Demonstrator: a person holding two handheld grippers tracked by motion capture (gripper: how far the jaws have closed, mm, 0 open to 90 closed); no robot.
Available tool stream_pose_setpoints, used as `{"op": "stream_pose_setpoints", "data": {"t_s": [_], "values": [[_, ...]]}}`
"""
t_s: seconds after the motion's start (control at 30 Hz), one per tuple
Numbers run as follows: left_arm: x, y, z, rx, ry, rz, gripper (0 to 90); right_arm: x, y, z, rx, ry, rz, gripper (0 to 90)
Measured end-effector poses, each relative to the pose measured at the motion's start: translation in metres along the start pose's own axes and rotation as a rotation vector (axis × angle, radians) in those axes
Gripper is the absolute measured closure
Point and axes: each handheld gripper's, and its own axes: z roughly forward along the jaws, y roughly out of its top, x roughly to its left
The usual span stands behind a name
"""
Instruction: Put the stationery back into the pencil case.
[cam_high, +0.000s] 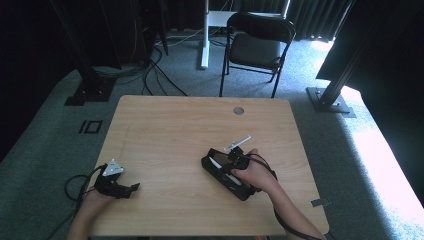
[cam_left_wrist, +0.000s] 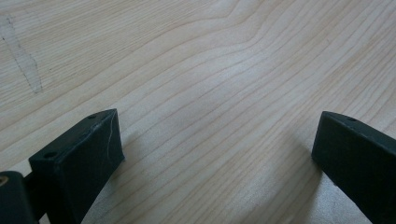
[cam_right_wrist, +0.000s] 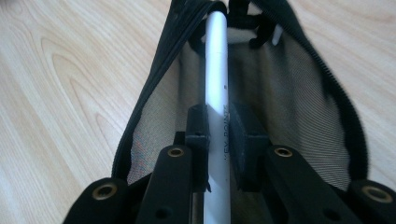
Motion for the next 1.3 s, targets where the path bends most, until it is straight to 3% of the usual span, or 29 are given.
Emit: {"op": "stream_pose_setpoints", "data": {"t_s": [0.23,0.6,0.97,1.1,1.3], "values": [[0.000,0.000,0.000,0.000,0.000,0.000,2.1,0.001,0.000,0.005,0.015,0.025,-0.003,78.3],[0.000,0.000,0.000,0.000,0.000,0.000,2.1,-0.001,0.004,-0.004,-0.025,0.037,0.004,75.7],[0.000,0.000,0.000,0.000,0.000,0.000,2.1,-0.008,0.011,-0.031,-0.173,0.041,0.015,65.4],[0.000,0.000,0.000,0.000,0.000,0.000,2.1,-0.014,0.012,-0.039,-0.227,0.019,0.028,61.0],[0.000,0.000,0.000,0.000,0.000,0.000,2.1,-0.022,0.011,-0.045,-0.262,-0.019,0.034,55.1]]}}
